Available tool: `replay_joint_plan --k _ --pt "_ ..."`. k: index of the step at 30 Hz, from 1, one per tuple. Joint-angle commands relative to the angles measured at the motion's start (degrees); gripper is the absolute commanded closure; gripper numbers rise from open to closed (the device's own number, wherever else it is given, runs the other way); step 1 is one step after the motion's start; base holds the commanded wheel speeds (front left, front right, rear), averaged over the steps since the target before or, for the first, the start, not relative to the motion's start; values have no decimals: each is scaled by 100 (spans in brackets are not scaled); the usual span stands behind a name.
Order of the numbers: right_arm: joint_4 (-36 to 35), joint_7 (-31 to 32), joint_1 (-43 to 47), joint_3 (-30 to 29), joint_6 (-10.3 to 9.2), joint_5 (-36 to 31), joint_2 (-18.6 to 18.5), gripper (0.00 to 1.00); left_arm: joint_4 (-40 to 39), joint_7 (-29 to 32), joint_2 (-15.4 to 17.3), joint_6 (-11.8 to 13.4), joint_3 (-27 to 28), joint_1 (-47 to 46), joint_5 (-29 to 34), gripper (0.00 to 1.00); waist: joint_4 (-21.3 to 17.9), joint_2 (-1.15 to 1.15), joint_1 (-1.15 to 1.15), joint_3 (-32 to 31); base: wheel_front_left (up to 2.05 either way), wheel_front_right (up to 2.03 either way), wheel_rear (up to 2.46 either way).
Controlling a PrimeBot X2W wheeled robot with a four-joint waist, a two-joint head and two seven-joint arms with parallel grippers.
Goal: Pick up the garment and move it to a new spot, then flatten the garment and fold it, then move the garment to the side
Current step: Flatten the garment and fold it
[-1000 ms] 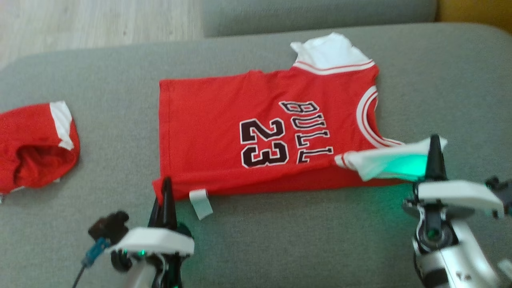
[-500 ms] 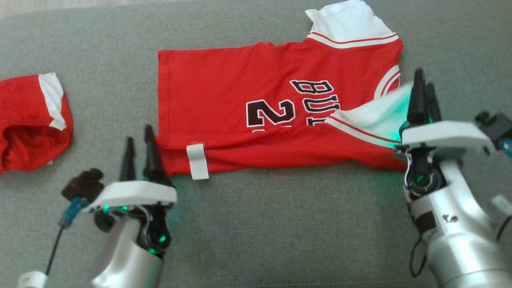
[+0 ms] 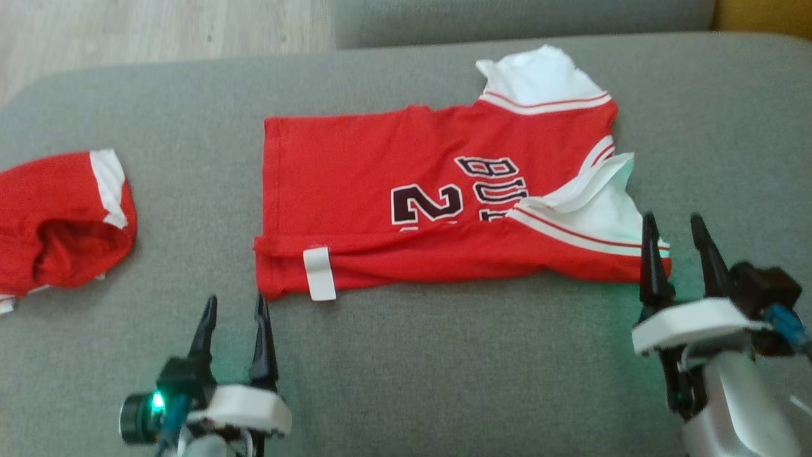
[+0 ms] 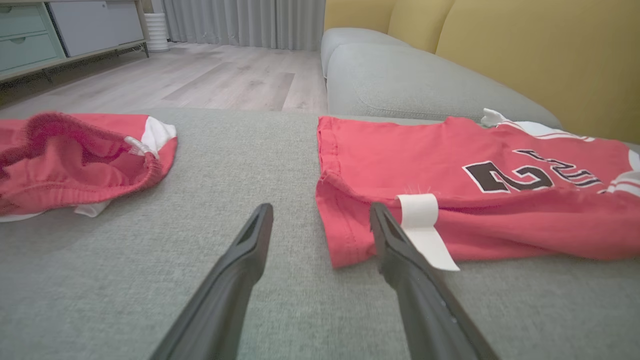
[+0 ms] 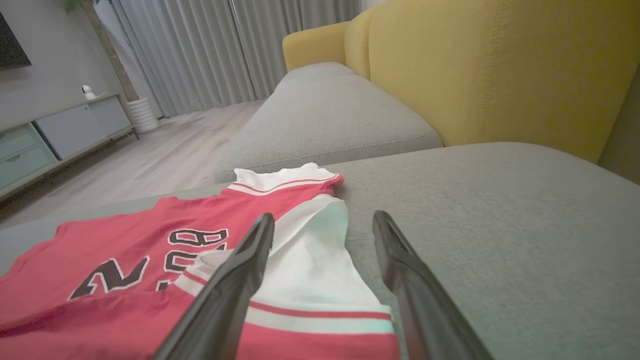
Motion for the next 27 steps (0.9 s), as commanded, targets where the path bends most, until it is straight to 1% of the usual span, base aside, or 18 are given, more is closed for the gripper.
replay_joint_plan --k 1,5,8,14,27 --pt "-211 -37 -67 52 -4 -180 29 0 -182 -37 73 50 209 -29 133 0 -12 0 1 -192 0 0 0" --pt "-102 -37 262 -68 -4 -501 71 0 -147 -37 73 110 231 296 391 0 -25 0 1 -433 0 0 0" --pt "-14 -37 455 -50 -4 -624 84 0 -121 -37 73 139 246 494 427 0 -25 0 1 -597 0 0 0" --pt "83 -38 691 168 -4 -556 88 0 -126 -37 73 189 243 790 362 0 -40 0 1 -755 0 0 0" --pt "180 -38 658 295 -4 -417 89 0 -86 -37 73 63 177 754 178 0 -61 0 1 -717 0 0 0"
